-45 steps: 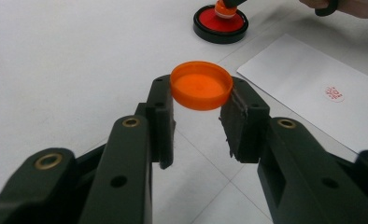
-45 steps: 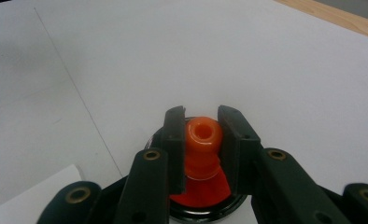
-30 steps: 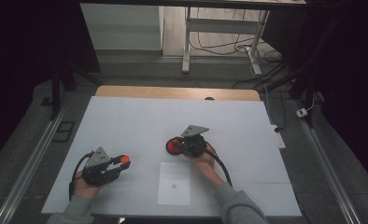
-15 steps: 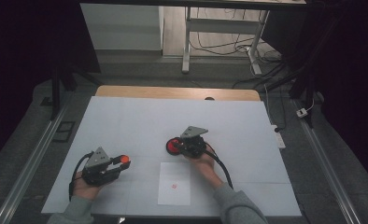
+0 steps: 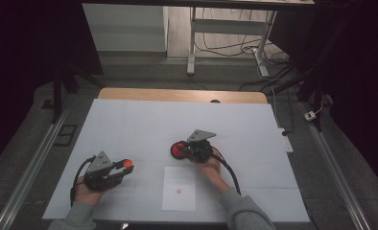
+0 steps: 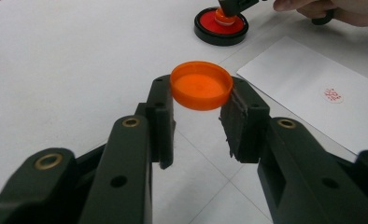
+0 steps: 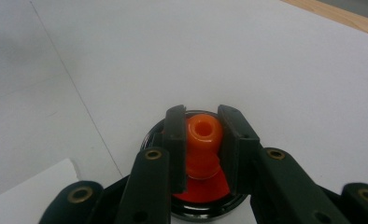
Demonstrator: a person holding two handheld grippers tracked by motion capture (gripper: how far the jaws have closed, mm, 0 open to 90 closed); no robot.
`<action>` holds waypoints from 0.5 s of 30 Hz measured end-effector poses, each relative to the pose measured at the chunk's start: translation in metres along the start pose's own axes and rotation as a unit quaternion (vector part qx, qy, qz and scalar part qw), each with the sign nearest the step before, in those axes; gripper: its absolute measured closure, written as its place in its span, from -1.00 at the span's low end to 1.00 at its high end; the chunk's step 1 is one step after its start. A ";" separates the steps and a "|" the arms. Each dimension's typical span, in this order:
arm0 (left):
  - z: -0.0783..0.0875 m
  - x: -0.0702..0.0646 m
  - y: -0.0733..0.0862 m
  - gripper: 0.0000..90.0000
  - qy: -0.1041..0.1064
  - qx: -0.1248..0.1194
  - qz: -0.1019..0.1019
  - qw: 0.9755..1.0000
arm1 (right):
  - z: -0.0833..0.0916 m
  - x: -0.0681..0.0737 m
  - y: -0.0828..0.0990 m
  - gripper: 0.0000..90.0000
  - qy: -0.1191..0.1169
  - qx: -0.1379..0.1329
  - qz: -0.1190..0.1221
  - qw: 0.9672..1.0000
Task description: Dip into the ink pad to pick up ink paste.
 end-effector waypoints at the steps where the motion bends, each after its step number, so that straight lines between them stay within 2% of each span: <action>1: 0.000 0.000 0.000 0.44 -0.001 -0.001 0.000 1.000 | 0.000 0.000 0.000 0.62 0.000 0.000 0.001 1.000; 5: 0.001 0.000 -0.001 0.44 -0.001 -0.002 0.000 1.000 | 0.000 0.000 0.001 0.62 0.007 -0.001 -0.001 1.000; 9: 0.001 0.001 -0.001 0.44 -0.002 -0.002 0.000 1.000 | 0.001 -0.001 -0.001 0.61 -0.006 0.000 -0.011 1.000; 11: 0.001 0.002 -0.001 0.44 -0.001 -0.003 0.001 1.000 | 0.007 -0.004 -0.010 0.61 -0.010 -0.030 -0.025 0.999; 13: 0.001 0.003 0.000 0.44 -0.002 -0.003 0.003 1.000 | 0.019 -0.007 -0.025 0.61 -0.005 -0.063 -0.035 0.997; 15: 0.001 0.003 0.000 0.44 -0.002 -0.002 0.003 1.000 | 0.026 -0.007 -0.032 0.61 -0.003 -0.071 -0.026 0.997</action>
Point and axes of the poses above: each handheld gripper's, and its own axes: z roughly backward along the jaws, y roughly out of its underside, x roughly to its left, the point moved 10 cm from there along -z, roughly forward along the jaws, and after that the axes turned 4 degrees about y, right-handed, at the moved point
